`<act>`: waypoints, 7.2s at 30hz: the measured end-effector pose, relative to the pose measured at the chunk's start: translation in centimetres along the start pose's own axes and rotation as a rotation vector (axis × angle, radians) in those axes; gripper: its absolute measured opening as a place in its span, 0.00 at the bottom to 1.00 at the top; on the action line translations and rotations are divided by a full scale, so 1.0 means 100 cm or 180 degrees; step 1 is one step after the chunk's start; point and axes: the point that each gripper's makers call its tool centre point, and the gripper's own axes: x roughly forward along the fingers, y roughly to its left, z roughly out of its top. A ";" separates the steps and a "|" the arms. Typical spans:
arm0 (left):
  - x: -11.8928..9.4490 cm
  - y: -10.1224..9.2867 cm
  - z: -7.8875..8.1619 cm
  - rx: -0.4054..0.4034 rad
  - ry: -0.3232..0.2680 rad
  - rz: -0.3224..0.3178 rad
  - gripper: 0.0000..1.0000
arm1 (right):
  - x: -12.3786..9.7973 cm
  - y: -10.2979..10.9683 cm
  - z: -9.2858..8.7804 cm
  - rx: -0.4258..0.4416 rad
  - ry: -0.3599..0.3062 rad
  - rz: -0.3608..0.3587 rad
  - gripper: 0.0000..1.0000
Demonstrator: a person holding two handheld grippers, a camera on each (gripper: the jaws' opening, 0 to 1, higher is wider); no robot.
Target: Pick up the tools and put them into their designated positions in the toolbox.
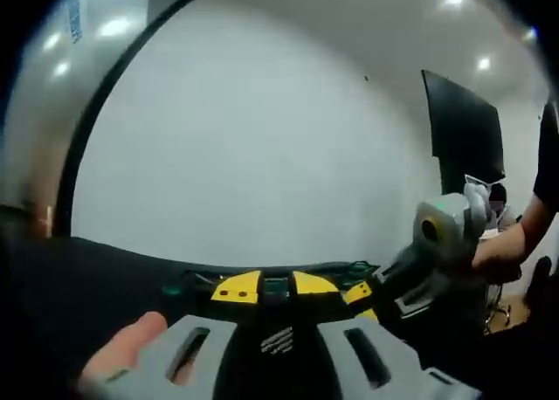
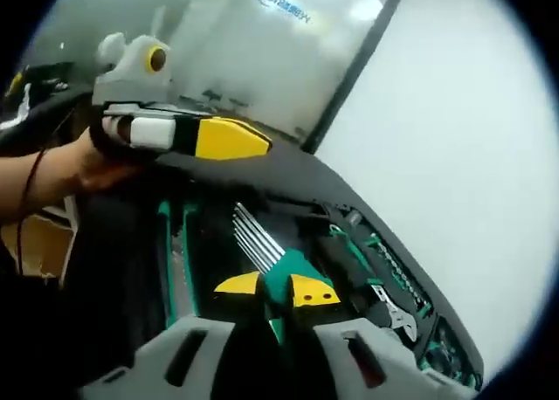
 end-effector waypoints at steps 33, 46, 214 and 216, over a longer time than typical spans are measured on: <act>0.012 -0.017 -0.066 0.0335 0.1178 -0.0003 0.07 | 0.049 -0.066 -0.026 0.2323 0.0717 0.0600 0.04; 0.041 -0.005 -0.073 0.0370 0.1372 -0.0033 0.08 | 0.014 -0.081 -0.036 0.2518 0.0662 0.0382 0.06; 0.018 -0.063 -0.001 0.0098 -0.0012 -0.0617 0.38 | -0.273 -0.173 -0.167 0.1250 -0.1290 -0.1380 0.62; 0.018 -0.063 -0.001 0.0116 -0.0015 -0.0636 0.42 | -0.273 -0.172 -0.165 0.1267 -0.1307 -0.1390 0.61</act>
